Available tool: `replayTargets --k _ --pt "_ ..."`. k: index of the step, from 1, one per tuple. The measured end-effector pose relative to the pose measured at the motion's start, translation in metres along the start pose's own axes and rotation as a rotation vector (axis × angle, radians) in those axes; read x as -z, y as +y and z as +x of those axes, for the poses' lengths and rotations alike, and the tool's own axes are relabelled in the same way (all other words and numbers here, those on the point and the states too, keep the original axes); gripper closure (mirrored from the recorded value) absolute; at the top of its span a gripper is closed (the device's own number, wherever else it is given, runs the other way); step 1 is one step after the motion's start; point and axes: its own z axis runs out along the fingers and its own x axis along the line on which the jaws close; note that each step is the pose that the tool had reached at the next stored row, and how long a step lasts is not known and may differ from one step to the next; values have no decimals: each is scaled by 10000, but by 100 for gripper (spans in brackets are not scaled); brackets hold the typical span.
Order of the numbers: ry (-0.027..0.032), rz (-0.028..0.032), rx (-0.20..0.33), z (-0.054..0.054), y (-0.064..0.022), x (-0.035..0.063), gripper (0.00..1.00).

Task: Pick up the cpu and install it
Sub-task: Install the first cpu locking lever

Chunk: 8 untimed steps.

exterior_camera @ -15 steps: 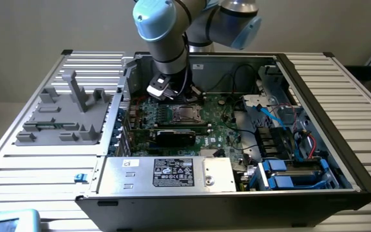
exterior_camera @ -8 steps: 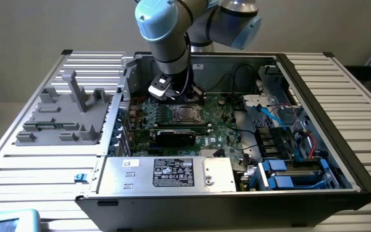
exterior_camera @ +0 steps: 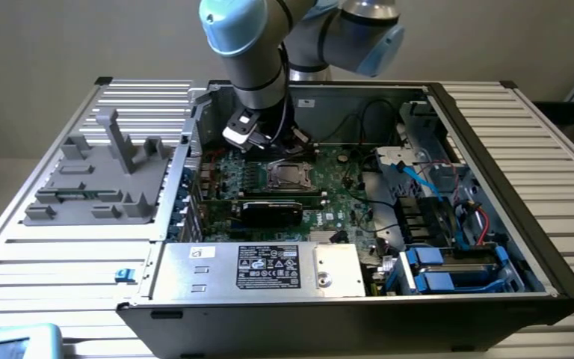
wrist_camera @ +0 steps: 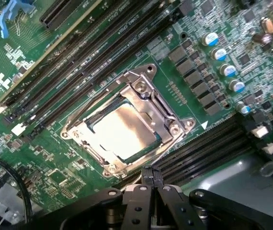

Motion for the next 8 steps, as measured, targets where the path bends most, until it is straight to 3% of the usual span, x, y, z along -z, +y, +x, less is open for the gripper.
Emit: replayTargets --k 4,8 --pt "22 19 7 -127 95 40 89" --pt "112 97 40 -216 166 55 89"
